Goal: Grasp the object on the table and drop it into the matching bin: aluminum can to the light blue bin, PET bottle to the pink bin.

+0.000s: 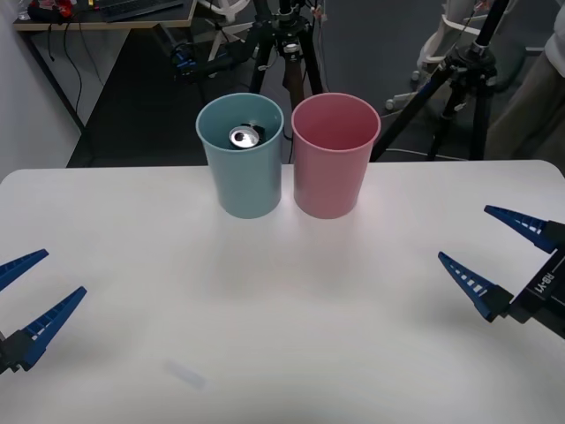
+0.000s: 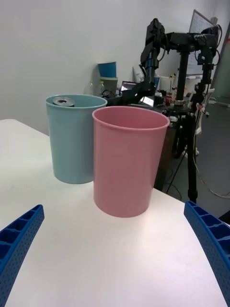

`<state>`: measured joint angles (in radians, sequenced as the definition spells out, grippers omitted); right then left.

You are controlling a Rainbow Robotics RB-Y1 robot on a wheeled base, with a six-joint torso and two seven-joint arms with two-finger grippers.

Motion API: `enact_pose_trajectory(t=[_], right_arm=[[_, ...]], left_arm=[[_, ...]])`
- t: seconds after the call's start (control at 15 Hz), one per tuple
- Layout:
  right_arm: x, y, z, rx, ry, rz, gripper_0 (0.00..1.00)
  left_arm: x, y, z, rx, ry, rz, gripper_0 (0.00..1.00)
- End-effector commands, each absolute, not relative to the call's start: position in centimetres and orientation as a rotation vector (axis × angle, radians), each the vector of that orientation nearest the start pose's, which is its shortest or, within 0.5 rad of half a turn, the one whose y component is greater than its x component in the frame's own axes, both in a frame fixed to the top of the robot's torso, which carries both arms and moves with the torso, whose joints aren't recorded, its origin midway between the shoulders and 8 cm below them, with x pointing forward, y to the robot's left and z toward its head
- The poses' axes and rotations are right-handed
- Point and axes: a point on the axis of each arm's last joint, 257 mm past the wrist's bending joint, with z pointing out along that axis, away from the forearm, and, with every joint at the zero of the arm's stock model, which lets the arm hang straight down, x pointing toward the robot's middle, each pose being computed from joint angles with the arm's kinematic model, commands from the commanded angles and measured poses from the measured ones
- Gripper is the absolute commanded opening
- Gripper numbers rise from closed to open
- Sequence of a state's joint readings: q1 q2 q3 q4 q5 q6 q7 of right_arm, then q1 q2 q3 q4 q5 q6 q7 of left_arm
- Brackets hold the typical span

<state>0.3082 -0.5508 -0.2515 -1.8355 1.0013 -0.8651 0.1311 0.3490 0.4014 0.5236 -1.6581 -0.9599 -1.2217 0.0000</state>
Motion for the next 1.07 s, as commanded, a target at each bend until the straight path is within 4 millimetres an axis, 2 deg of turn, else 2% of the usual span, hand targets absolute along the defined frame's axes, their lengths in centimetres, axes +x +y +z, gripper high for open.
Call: enact_pose_trajectory(t=[0.07, 0.2, 0.47, 1.07], right_arm=[[37.8, -28.9, -16.3, -0.670, 1.458, 0.362, 1.00], [36.8, -30.0, -16.7, -0.655, 1.481, 0.362, 1.00], [35.8, -30.8, -17.1, -0.619, 1.508, 0.391, 1.00], [34.6, -31.5, -17.4, -0.591, 1.531, 0.419, 1.00]], left_arm=[[34.2, 33.0, -16.9, 0.465, 1.441, -0.567, 1.00], [34.2, 33.0, -16.9, 0.465, 1.441, -0.567, 1.00], [34.2, 33.0, -16.9, 0.465, 1.441, -0.567, 1.00], [34.2, 33.0, -16.9, 0.465, 1.441, -0.567, 1.00]])
